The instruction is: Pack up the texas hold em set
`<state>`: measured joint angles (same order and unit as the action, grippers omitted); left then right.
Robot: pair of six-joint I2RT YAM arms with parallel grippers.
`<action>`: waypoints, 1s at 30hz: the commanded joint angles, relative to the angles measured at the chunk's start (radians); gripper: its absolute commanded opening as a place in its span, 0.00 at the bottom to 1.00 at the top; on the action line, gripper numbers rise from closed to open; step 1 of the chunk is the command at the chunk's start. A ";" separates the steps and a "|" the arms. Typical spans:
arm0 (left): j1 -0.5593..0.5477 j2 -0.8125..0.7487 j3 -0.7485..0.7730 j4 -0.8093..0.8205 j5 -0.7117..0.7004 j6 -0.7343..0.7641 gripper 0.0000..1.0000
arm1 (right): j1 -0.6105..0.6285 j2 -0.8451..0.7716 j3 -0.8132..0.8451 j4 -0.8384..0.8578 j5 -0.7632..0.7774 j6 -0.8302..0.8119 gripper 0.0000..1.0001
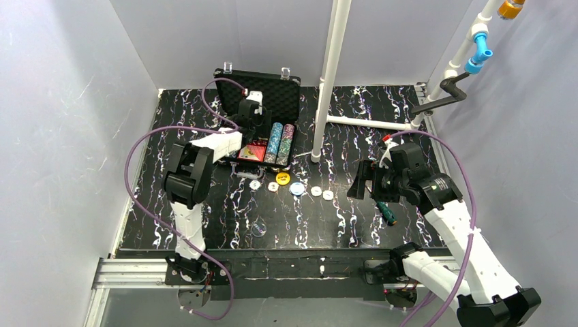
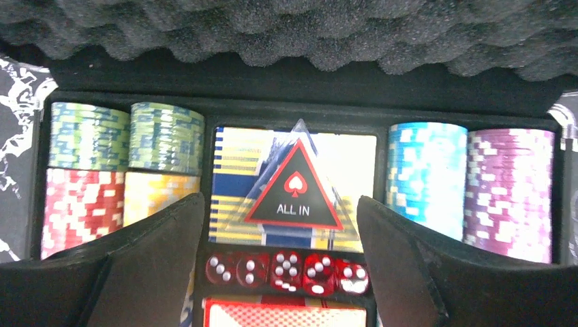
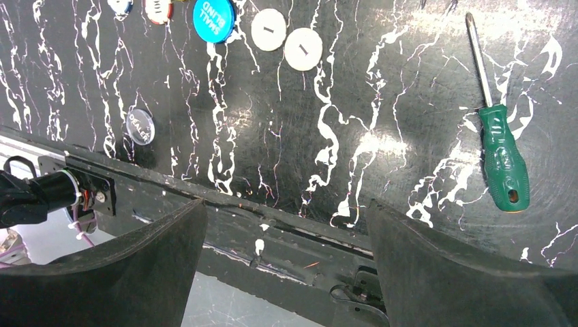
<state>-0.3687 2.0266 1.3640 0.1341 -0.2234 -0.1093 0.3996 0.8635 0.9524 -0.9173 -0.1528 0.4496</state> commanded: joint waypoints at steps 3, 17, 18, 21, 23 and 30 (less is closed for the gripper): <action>-0.004 -0.238 0.000 -0.188 0.033 -0.099 0.82 | 0.003 -0.049 0.007 0.020 0.004 0.000 0.94; -0.265 -0.654 -0.309 -0.641 0.163 -0.719 0.80 | 0.002 -0.153 -0.029 0.059 0.029 -0.063 0.94; -0.332 -0.646 -0.314 -0.657 0.098 -0.743 0.80 | 0.003 -0.158 -0.029 0.060 0.025 -0.057 0.94; -0.509 -0.575 -0.297 -0.686 -0.085 -0.785 0.81 | 0.003 -0.187 -0.030 0.064 0.026 -0.047 0.94; -0.590 -0.492 -0.245 -0.702 -0.160 -0.740 0.81 | 0.002 -0.214 -0.030 0.060 0.027 -0.041 0.94; -0.658 -0.200 0.011 -0.761 -0.176 -0.551 0.83 | 0.002 -0.289 -0.015 0.015 0.060 -0.033 0.94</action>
<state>-1.0267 1.7515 1.2545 -0.5556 -0.3073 -0.7620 0.3996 0.6106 0.9241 -0.8963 -0.1127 0.4103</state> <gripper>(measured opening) 0.832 0.938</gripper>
